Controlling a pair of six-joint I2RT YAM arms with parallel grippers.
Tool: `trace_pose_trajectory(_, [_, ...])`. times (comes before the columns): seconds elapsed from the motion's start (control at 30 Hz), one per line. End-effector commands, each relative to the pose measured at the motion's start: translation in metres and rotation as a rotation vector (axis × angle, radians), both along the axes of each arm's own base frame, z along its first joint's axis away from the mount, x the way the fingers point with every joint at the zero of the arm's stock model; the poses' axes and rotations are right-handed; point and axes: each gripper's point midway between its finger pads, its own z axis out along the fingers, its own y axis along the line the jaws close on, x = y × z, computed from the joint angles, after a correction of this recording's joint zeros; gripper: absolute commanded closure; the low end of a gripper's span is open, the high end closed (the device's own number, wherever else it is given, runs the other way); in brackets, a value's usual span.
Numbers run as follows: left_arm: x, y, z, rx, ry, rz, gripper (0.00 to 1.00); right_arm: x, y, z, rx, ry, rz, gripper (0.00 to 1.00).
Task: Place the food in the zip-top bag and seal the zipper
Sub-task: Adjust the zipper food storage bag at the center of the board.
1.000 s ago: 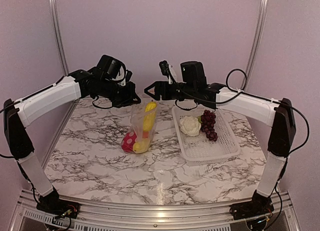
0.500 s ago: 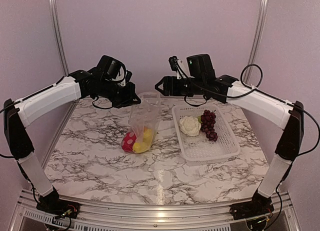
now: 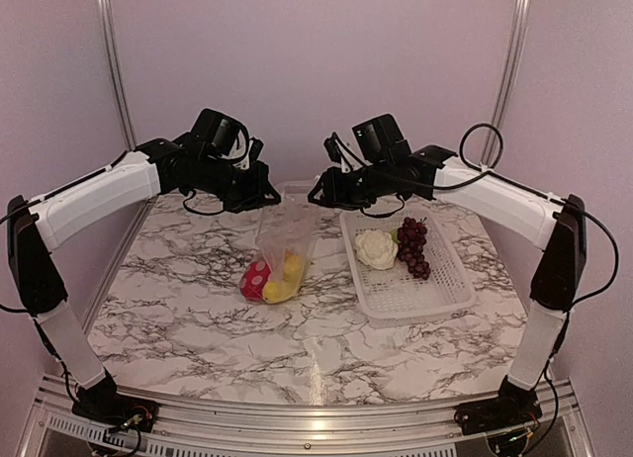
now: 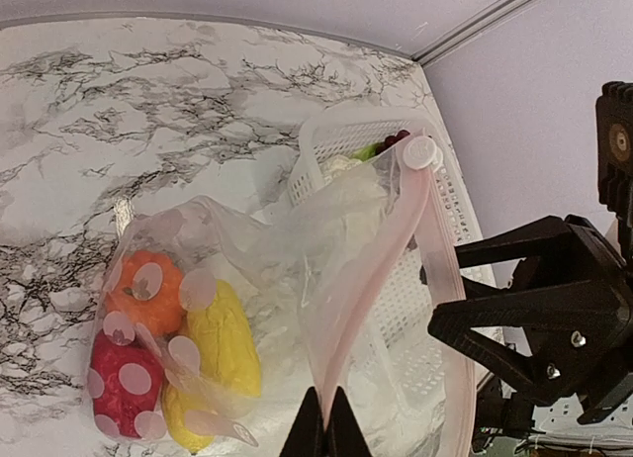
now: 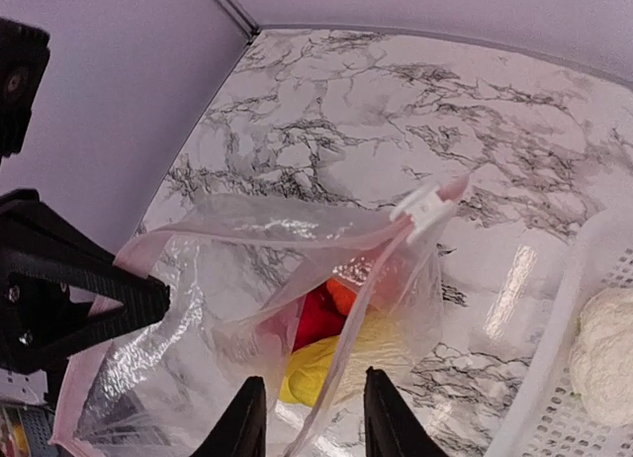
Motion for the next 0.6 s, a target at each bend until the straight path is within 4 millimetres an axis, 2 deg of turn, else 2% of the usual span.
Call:
trace_pose_trajectory(0.0, [0.001, 0.001, -0.012, 0.023, 0.002, -0.017, 1.0, -0.002, 0.013, -0.002, 0.006, 0.077, 0.02, 0.78])
trace_pose_trajectory(0.1, [-0.001, 0.005, -0.012, 0.04, -0.006, -0.02, 1.0, 0.002, 0.019, 0.013, 0.034, 0.07, 0.021, 0.99])
trace_pose_trajectory(0.3, [-0.003, 0.02, 0.001, 0.087, -0.066, -0.003, 1.0, 0.005, 0.03, 0.06, 0.125, 0.03, 0.043, 1.0])
trace_pose_trajectory(0.4, [-0.002, 0.028, 0.018, 0.1, -0.124, 0.016, 1.0, 0.003, 0.032, 0.063, 0.138, 0.026, 0.058, 1.0])
trace_pose_trajectory(0.47, [0.002, 0.04, 0.031, 0.143, -0.164, 0.059, 1.0, 0.002, 0.032, 0.06, 0.131, 0.029, 0.062, 1.0])
trace_pose_trajectory(0.57, [0.008, 0.06, 0.051, 0.203, -0.234, 0.132, 1.0, -0.001, 0.033, 0.069, 0.155, 0.013, 0.08, 1.0])
